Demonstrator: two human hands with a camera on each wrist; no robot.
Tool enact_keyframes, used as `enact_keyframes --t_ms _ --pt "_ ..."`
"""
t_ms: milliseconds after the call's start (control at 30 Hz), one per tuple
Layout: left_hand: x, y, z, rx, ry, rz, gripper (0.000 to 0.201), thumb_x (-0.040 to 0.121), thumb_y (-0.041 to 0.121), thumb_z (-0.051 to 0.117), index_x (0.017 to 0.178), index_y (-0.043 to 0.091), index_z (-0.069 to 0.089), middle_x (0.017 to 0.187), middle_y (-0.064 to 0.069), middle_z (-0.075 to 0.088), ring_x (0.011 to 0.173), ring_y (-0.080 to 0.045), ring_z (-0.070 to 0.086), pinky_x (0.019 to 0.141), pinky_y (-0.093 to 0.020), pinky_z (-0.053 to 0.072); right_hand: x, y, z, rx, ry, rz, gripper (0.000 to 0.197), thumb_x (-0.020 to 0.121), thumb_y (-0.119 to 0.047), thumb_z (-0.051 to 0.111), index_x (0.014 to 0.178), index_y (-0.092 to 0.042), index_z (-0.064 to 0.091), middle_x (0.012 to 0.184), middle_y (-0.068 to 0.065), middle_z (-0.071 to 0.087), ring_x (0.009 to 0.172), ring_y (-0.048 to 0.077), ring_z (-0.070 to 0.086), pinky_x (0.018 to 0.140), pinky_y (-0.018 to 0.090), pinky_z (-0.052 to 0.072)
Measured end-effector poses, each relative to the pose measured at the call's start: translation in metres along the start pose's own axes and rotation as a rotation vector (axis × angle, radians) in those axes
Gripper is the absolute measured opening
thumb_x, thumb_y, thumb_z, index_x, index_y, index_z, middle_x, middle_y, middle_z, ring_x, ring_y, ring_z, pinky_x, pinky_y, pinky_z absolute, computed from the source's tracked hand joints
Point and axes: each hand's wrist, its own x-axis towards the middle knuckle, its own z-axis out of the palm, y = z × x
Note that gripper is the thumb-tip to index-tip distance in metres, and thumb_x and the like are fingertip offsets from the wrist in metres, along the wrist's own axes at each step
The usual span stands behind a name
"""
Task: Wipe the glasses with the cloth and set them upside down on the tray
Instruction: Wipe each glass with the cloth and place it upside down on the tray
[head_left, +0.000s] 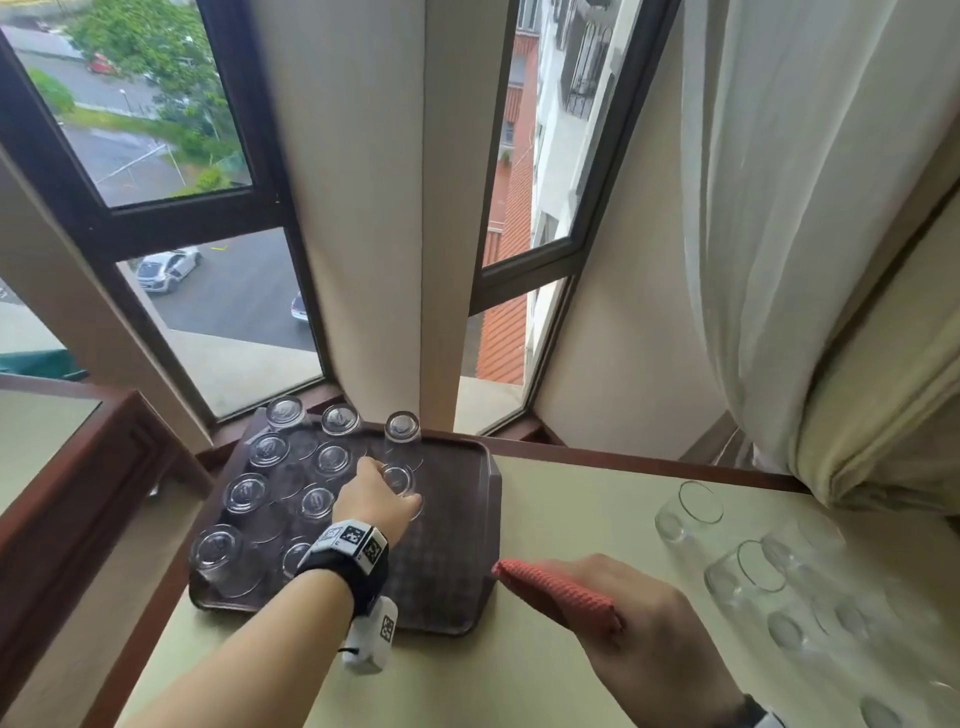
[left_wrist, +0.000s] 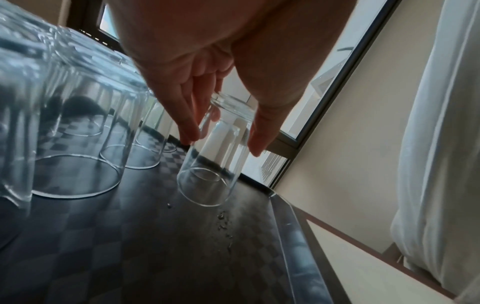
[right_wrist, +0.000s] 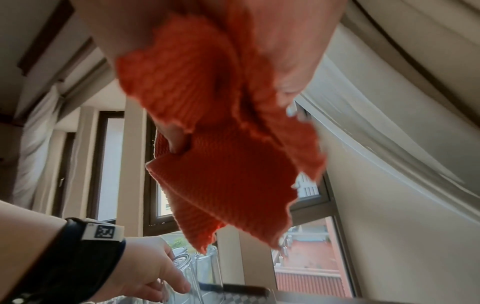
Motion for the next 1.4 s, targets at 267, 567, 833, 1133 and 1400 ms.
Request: enact_keyframes --t_ms 267,567,833,1133,1400 --pt "0.019 0.009 0.01 0.041 -0.004 -0.041 0.053 0.084 0.035 0.079 0.123 0.015 0.047 0.12 -0.012 0.069 0.112 -0.037 0.067 0.092 -0.04 0.053 -0.018 0.014 -0.005 0.015 0.073 0.162 0.059 0.084 -0.002 0.079 0.121 -0.047 0.069 0.107 -0.025 0.071 0.094 -0.002 0.07 0.076 0.024 0.056" --pt "0.03 0.014 0.018 0.005 0.014 -0.075 0.057 0.089 0.032 0.078 0.131 0.008 0.046 0.129 -0.017 0.067 0.12 -0.041 0.064 0.098 -0.046 0.051 -0.027 0.024 -0.014 0.041 0.129 0.224 0.055 0.085 -0.003 0.076 0.117 -0.047 0.07 0.103 -0.026 0.071 0.094 -0.003 0.07 0.078 0.023 0.054" --pt "0.008 0.025 0.026 -0.08 0.123 -0.154 0.095 0.084 0.041 0.086 0.153 0.002 0.032 0.151 -0.025 0.042 0.137 -0.048 0.048 0.113 -0.055 0.044 -0.041 0.032 -0.037 0.133 0.25 0.294 0.036 0.088 -0.013 0.075 0.109 -0.043 0.076 0.1 -0.025 0.074 0.092 -0.001 0.071 0.079 0.016 0.052" --pt "-0.13 0.118 0.15 -0.051 -0.023 0.425 0.08 0.086 0.054 0.075 0.152 0.023 0.04 0.142 -0.004 0.043 0.138 -0.025 0.035 0.12 -0.037 0.026 -0.086 0.081 -0.092 0.081 0.383 0.468 0.032 0.081 -0.007 0.082 0.098 -0.034 0.08 0.088 -0.023 0.073 0.069 -0.007 0.067 0.061 0.003 0.045" --pt "-0.121 0.236 0.242 0.152 -0.301 0.596 0.107 0.093 0.047 0.074 0.17 0.024 0.003 0.171 -0.008 0.023 0.156 -0.029 0.028 0.128 -0.039 0.027 -0.132 0.112 -0.146 0.087 0.458 0.615 0.034 0.08 -0.014 0.084 0.092 -0.046 0.079 0.077 -0.029 0.071 0.049 -0.013 0.058 0.048 -0.001 0.037"
